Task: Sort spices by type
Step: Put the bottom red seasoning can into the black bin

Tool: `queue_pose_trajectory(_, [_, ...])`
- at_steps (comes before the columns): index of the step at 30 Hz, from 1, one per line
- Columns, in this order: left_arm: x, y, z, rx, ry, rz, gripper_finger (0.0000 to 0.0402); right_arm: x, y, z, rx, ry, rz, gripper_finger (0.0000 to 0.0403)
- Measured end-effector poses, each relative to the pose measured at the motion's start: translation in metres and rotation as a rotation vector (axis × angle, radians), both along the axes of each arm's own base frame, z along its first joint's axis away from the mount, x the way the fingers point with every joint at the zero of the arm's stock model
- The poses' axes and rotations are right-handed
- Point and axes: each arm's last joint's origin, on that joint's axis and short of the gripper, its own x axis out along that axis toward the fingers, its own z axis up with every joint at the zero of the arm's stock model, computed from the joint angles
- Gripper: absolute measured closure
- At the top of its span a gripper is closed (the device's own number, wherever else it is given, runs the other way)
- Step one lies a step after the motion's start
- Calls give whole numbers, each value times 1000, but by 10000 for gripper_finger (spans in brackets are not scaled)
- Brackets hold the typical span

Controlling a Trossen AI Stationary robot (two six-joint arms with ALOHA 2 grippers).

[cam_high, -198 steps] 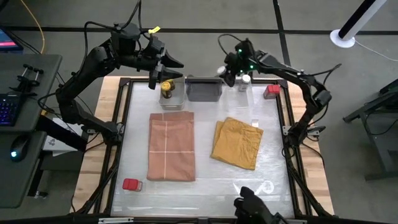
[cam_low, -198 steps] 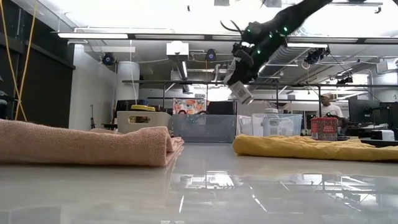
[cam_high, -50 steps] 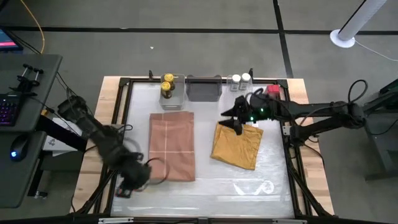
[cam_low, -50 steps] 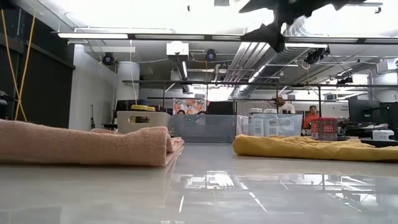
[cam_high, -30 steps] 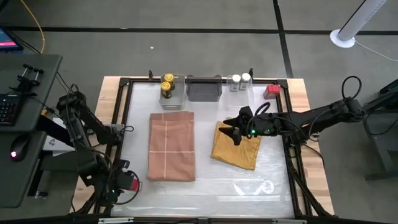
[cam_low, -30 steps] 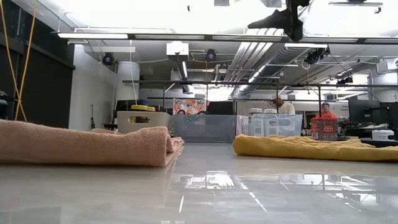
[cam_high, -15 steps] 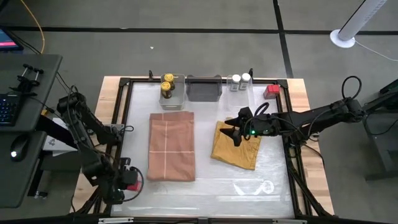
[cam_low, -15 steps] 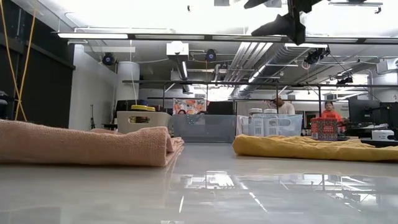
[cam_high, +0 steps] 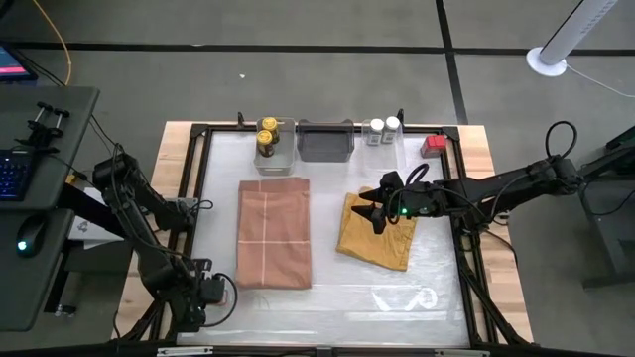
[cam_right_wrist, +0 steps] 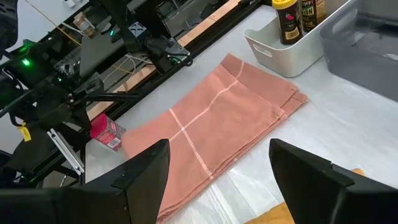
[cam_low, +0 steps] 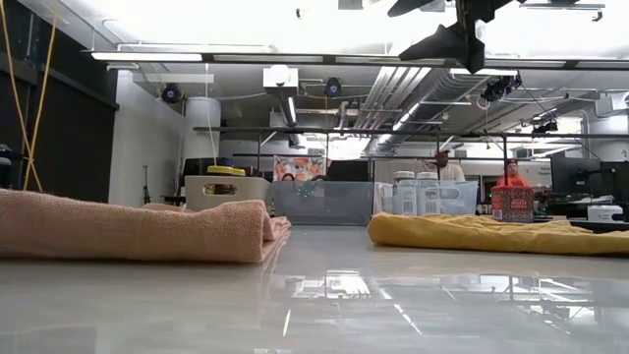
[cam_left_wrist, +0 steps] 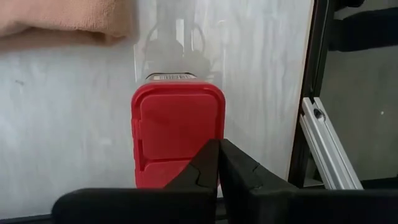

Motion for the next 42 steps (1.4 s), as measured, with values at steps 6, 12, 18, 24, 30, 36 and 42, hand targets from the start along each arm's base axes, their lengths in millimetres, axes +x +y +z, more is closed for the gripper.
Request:
queue_pose_trajectory(6, [10,1,0,-26,-40,-40,401,0,0,0,2,0,1,133])
queue_pose_trajectory(12, [30,8,0,-50,-98,-61,401,0,1,0,21,0,19,133])
queue_pose_trajectory(18, [52,21,1,-57,-158,-78,401,0,1,0,42,-2,27,133])
queue_pose_trajectory(24, [82,23,-6,-113,-263,-166,401,0,1,0,44,-2,27,133])
queue_pose_trajectory(30, [115,26,-34,-157,-264,-209,401,1,2,1,51,-11,36,133])
queue_pose_trajectory(36, [142,31,-38,-221,-251,-167,401,0,2,1,54,-9,44,133])
queue_pose_trajectory(42, [127,29,18,-237,-307,-177,401,0,2,0,44,-1,48,133])
